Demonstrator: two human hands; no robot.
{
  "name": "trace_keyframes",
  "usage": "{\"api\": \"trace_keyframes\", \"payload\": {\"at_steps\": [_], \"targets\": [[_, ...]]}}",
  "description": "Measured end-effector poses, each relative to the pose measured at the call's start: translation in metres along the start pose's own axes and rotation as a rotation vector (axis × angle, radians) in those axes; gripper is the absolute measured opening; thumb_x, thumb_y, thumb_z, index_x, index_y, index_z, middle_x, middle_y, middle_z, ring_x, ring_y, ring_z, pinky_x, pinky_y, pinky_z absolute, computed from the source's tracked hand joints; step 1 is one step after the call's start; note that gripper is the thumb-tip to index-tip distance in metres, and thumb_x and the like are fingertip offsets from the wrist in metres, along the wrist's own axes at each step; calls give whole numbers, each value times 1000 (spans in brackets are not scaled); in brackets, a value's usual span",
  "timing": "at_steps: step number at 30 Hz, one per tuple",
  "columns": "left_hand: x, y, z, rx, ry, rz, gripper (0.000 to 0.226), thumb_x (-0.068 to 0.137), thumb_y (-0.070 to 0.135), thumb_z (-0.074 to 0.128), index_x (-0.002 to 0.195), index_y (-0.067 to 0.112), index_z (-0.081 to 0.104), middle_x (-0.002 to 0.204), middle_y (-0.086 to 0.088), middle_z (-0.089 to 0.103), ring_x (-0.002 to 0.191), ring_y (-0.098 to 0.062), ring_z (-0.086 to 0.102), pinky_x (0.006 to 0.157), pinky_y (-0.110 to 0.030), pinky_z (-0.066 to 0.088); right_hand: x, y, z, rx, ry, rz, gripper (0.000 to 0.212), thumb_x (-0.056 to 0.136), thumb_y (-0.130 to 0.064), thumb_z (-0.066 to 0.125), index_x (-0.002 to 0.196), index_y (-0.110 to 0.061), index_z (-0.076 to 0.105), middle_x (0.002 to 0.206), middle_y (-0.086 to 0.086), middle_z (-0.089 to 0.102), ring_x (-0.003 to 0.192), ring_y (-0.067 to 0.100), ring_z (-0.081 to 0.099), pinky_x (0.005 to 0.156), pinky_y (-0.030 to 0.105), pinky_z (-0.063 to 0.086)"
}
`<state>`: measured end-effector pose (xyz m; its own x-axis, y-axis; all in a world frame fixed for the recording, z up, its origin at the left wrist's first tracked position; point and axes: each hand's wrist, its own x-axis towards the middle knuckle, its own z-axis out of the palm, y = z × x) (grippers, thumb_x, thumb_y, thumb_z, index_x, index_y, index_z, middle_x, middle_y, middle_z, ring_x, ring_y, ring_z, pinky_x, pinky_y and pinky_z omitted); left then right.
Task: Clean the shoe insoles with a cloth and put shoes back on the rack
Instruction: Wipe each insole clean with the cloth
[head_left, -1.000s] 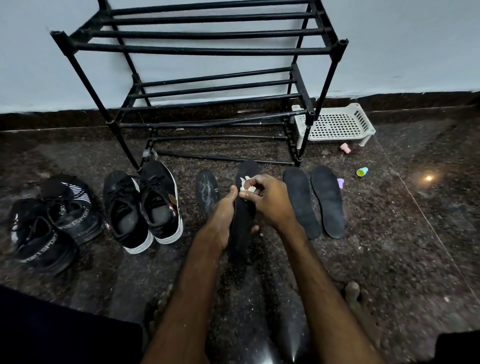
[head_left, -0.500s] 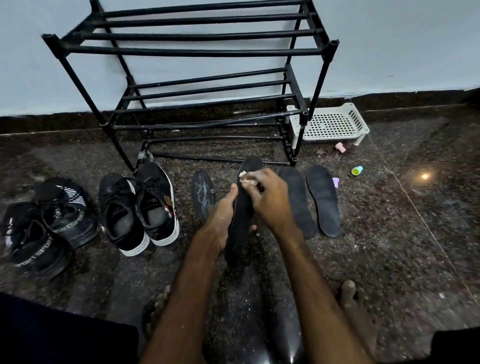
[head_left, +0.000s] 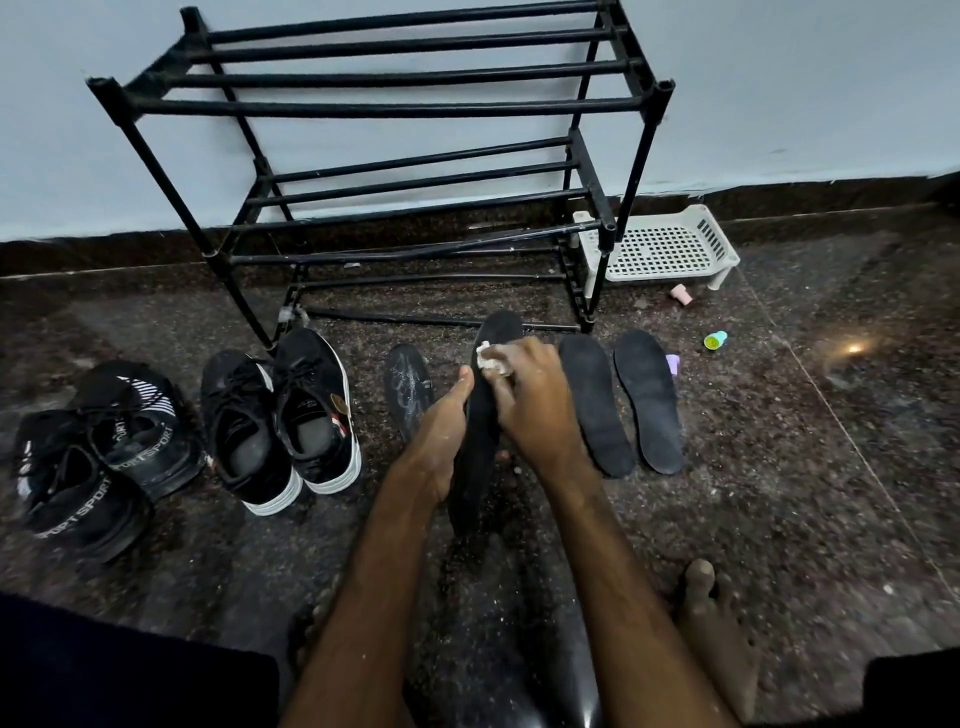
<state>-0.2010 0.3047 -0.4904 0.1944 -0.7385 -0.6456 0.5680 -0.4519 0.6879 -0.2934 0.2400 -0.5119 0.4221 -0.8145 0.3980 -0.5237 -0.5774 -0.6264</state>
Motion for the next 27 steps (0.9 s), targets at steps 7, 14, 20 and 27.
{"api": "trace_keyframes", "payload": {"at_steps": [7, 14, 20, 27], "targets": [[-4, 5, -7, -18, -34, -63, 67, 102, 56, 29, 113, 2, 67, 100, -16, 70, 73, -25, 69, 49, -31, 53, -9, 48, -12, -263, 17, 302, 21, 91, -11, 59, 111, -11, 66, 109, 6, 58, 98, 23, 53, 82, 33, 49], [-6, 7, -9, -93, -53, -148, 55, 103, 52, 30, 106, 8, 64, 80, -16, 74, 61, -30, 70, 49, -41, 57, -4, 15, -7, 73, -116, -80, 18, 94, -16, 61, 110, -13, 69, 104, 3, 58, 94, 17, 58, 81, 26, 47], [-12, 8, -26, 16, -198, -182, 51, 105, 44, 28, 119, 5, 58, 93, -23, 73, 72, -37, 73, 51, -42, 58, 9, 52, -3, -131, -228, 86, 17, 94, -16, 56, 105, -16, 69, 100, 2, 54, 91, 22, 57, 77, 26, 43], [-13, 12, -33, -17, -233, -146, 51, 106, 41, 24, 125, 7, 57, 105, -22, 71, 81, -36, 73, 57, -42, 59, -4, 81, -26, -85, 34, 358, 21, 92, -8, 63, 112, -9, 69, 109, 7, 60, 94, 20, 61, 83, 12, 38]]}}
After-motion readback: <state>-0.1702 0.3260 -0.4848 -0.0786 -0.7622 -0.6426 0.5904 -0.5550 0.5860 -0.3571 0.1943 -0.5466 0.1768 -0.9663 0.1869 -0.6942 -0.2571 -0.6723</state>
